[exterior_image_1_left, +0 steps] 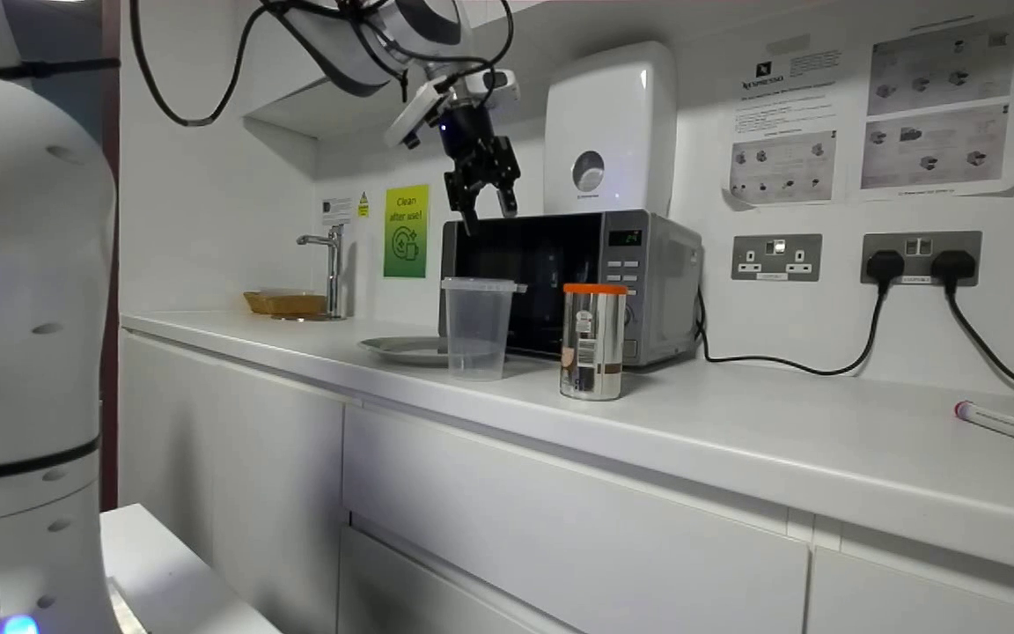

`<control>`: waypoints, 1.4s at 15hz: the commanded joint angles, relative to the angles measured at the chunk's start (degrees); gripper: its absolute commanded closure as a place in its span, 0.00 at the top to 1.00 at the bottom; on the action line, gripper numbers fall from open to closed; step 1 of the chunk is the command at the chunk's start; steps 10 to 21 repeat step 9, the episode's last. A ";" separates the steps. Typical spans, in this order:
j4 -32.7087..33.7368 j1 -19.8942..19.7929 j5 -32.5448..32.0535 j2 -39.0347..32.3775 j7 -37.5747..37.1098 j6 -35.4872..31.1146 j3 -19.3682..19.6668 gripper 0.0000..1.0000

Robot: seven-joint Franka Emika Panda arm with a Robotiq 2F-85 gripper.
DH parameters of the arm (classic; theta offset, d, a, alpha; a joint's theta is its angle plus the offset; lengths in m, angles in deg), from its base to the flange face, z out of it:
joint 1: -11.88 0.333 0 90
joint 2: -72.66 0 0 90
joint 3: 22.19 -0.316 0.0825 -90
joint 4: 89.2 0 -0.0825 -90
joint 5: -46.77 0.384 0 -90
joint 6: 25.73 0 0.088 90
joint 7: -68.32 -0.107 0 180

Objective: Remove the cup on top of the microwave and place it on the counter

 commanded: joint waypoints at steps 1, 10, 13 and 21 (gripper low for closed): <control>9.19 0.03 1.82 -4.27 1.44 15.73 -0.42 1.00; 6.07 0.65 0.99 -2.15 0.31 14.24 0.23 1.00; 6.07 0.65 0.99 -2.15 0.31 14.24 0.23 1.00; 6.07 0.65 0.99 -2.15 0.31 14.24 0.23 1.00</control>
